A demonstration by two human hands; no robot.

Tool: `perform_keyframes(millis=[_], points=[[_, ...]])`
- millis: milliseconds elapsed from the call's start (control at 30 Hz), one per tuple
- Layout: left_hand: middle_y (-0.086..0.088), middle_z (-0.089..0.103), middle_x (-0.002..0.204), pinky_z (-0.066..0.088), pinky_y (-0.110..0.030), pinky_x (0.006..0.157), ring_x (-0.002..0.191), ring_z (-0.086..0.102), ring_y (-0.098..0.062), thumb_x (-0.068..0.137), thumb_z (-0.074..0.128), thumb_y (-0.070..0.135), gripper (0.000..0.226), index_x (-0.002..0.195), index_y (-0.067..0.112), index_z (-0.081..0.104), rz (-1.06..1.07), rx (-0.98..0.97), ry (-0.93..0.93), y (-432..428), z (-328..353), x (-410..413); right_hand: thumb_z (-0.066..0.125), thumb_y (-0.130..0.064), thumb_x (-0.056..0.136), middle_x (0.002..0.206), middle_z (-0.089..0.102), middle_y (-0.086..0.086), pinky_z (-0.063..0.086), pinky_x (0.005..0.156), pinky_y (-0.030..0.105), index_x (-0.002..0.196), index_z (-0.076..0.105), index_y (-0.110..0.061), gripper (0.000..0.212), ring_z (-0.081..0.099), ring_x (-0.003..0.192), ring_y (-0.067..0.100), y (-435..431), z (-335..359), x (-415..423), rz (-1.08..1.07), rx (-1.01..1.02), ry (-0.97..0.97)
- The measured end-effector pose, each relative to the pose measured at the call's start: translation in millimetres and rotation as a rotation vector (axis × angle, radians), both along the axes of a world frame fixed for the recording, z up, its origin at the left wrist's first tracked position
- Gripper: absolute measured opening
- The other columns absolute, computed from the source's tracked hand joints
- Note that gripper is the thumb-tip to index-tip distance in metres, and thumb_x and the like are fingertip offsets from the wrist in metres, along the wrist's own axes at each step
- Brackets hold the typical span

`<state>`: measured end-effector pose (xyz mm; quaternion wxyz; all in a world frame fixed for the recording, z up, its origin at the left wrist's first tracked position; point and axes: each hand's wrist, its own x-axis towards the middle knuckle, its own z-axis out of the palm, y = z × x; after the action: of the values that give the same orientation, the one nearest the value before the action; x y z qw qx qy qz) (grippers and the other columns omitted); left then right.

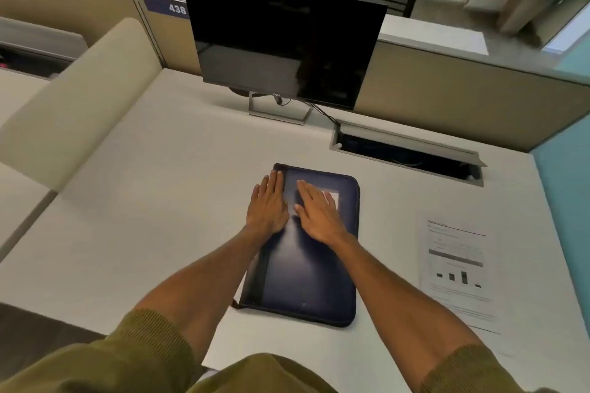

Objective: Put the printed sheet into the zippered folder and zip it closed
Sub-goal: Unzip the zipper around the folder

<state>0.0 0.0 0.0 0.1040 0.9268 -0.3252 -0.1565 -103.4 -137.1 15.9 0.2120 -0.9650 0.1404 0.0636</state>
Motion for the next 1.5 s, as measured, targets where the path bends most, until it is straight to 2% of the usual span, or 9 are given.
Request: perform_keyframes(millis=[133,200,267,367,533,700,933,1267,1500], points=[[-0.014,0.003,0.179,0.01,-0.039,0.134,0.166,0.009,-0.029,0.11,0.037,0.025,0.072,0.17,0.006,0.002,0.004,-0.054,0.057,-3,3,28,0.052,-0.024,0.106,0.155,0.053,0.009,0.037,0.119,0.05,0.155,0.047,-0.014,0.05,0.05,0.141,0.03,-10,3,32,0.007,0.047,-0.063],[-0.013,0.02,0.176,0.029,-0.045,0.127,0.16,0.025,-0.034,0.108,0.042,0.024,0.07,0.17,0.01,0.013,0.078,-0.103,0.134,-9,5,37,0.053,-0.02,0.104,0.142,0.06,0.006,0.044,0.107,0.049,0.139,0.062,-0.016,0.036,0.055,0.13,0.029,-12,3,47,0.019,0.009,-0.083],[-0.013,0.043,0.164,0.046,-0.052,0.108,0.144,0.043,-0.039,0.105,0.044,0.023,0.063,0.165,0.015,0.026,0.138,-0.149,0.142,-14,5,47,0.052,-0.018,0.103,0.129,0.063,0.005,0.045,0.094,0.046,0.128,0.068,-0.018,0.029,0.057,0.12,0.028,-17,2,60,0.006,-0.032,-0.104],[-0.016,0.055,0.149,0.049,-0.052,0.099,0.13,0.052,-0.041,0.103,0.046,0.021,0.058,0.16,0.015,0.037,0.165,-0.16,0.124,-19,4,59,0.052,-0.014,0.102,0.12,0.066,0.002,0.044,0.093,0.046,0.122,0.073,-0.021,0.03,0.059,0.113,0.026,-29,2,80,-0.001,-0.039,-0.108],[-0.017,0.055,0.147,0.05,-0.052,0.099,0.127,0.055,-0.042,0.103,0.048,0.021,0.057,0.159,0.017,0.041,0.146,-0.17,0.092,-24,-6,73,0.055,-0.006,0.099,0.122,0.066,0.0,0.043,0.094,0.044,0.126,0.072,-0.023,0.036,0.059,0.115,0.026,-46,3,116,0.019,-0.046,-0.113],[-0.015,0.055,0.142,0.053,-0.054,0.097,0.124,0.057,-0.041,0.107,0.049,0.029,0.051,0.157,0.021,0.046,0.161,-0.204,0.103,-27,-13,82,0.067,0.006,0.084,0.133,0.057,0.0,0.045,0.096,0.042,0.136,0.066,-0.025,0.06,0.061,0.113,0.024,-58,3,144,0.105,-0.023,-0.018],[-0.009,0.058,0.136,0.053,-0.05,0.095,0.122,0.057,-0.035,0.107,0.053,0.033,0.032,0.134,0.02,0.063,0.266,-0.297,0.17,-38,-19,96,0.071,-0.005,0.093,0.129,0.054,-0.004,0.056,0.081,0.042,0.117,0.073,-0.027,0.034,0.062,0.096,0.023,-71,0,168,0.19,-0.005,0.039],[-0.004,0.057,0.126,0.054,-0.049,0.092,0.111,0.061,-0.03,0.1,0.058,0.027,0.019,0.118,0.022,0.059,0.317,-0.36,0.23,-45,-23,102,0.067,-0.023,0.1,0.104,0.057,-0.006,0.056,0.07,0.041,0.103,0.071,-0.028,0.007,0.059,0.08,0.018,-80,-11,176,0.354,-0.082,-0.049],[-0.004,0.058,0.125,0.051,-0.047,0.09,0.108,0.061,-0.031,0.1,0.059,0.022,0.016,0.116,0.021,0.06,0.263,-0.358,0.201,-47,-22,104,0.056,-0.023,0.104,0.093,0.057,-0.007,0.037,0.067,0.032,0.096,0.06,-0.029,0.011,0.049,0.084,0.016,-109,-12,156,0.434,-0.144,-0.048]])
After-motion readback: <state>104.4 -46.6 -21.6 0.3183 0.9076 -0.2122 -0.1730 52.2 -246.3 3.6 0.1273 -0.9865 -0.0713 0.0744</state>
